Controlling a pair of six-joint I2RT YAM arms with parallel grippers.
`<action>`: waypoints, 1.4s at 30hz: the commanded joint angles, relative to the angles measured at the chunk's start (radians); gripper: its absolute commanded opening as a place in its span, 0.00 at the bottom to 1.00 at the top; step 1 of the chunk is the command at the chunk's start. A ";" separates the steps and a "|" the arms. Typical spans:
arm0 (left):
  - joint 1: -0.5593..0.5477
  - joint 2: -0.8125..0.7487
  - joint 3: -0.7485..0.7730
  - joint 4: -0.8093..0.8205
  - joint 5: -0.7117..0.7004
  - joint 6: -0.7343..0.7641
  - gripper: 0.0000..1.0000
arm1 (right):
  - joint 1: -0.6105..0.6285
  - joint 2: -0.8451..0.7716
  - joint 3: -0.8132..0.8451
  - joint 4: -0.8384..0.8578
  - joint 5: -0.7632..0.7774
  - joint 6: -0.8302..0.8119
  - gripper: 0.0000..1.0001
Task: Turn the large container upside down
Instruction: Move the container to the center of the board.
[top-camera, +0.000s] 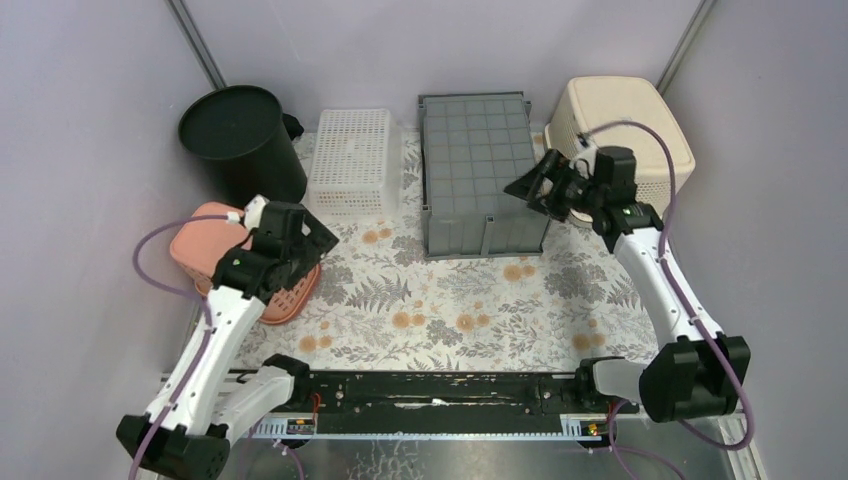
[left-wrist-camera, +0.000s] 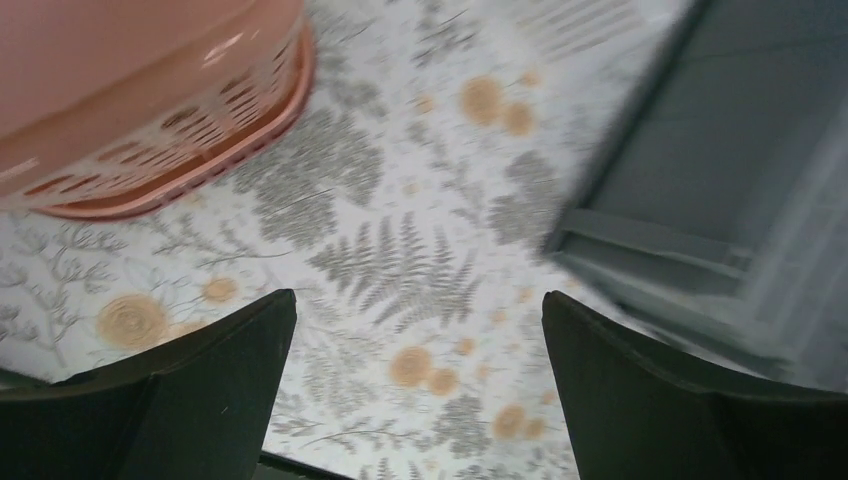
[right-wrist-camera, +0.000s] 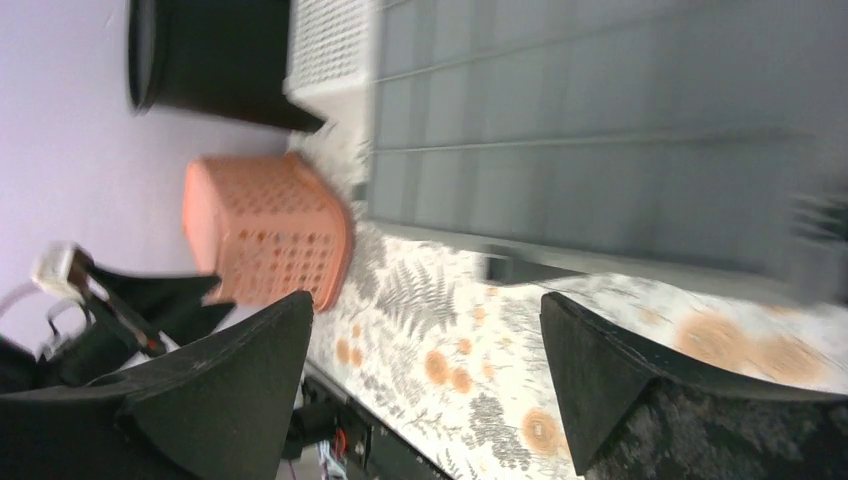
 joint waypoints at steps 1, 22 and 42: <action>0.009 -0.046 0.162 -0.109 -0.037 0.002 1.00 | 0.213 0.071 0.243 -0.070 0.049 -0.105 0.90; 0.009 -0.117 0.211 -0.509 -0.268 -0.308 1.00 | 0.775 0.785 0.845 -0.031 -0.064 -0.171 0.83; 0.009 -0.076 0.187 -0.440 -0.271 -0.273 1.00 | 0.903 1.093 0.915 0.596 0.070 -0.011 0.90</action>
